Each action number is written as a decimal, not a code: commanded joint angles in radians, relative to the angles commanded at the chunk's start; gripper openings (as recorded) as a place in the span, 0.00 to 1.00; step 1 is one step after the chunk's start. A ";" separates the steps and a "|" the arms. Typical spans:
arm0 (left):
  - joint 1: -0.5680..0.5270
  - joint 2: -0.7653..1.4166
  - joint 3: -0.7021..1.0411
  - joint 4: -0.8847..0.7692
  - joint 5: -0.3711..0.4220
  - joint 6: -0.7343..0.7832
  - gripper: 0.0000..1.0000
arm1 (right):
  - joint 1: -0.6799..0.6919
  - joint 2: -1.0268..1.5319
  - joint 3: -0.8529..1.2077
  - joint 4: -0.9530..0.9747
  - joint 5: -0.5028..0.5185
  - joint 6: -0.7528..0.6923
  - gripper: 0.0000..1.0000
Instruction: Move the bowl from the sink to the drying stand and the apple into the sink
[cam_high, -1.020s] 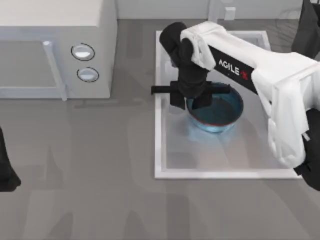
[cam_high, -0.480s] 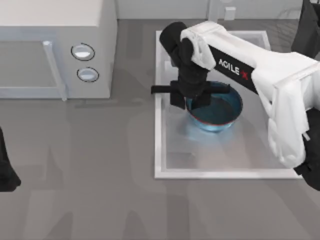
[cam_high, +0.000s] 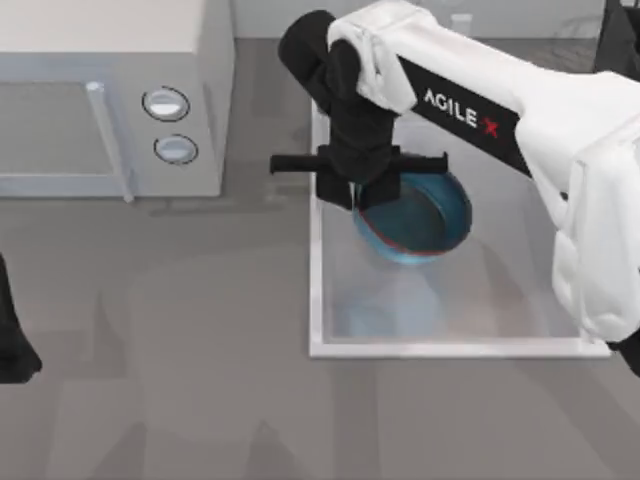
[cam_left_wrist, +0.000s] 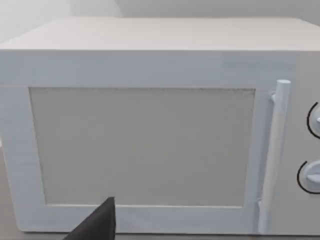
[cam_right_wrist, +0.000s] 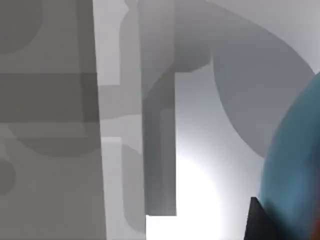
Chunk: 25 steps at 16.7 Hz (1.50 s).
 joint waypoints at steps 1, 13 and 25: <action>0.000 0.000 0.000 0.000 0.000 0.000 1.00 | 0.027 -0.067 -0.040 -0.030 0.004 0.028 0.00; 0.000 0.000 0.000 0.000 0.000 0.000 1.00 | 0.371 -0.854 -0.498 -0.398 0.044 0.363 0.00; 0.000 0.000 0.000 0.000 0.000 0.000 1.00 | 0.244 -0.967 -0.590 -0.250 -0.045 0.259 0.00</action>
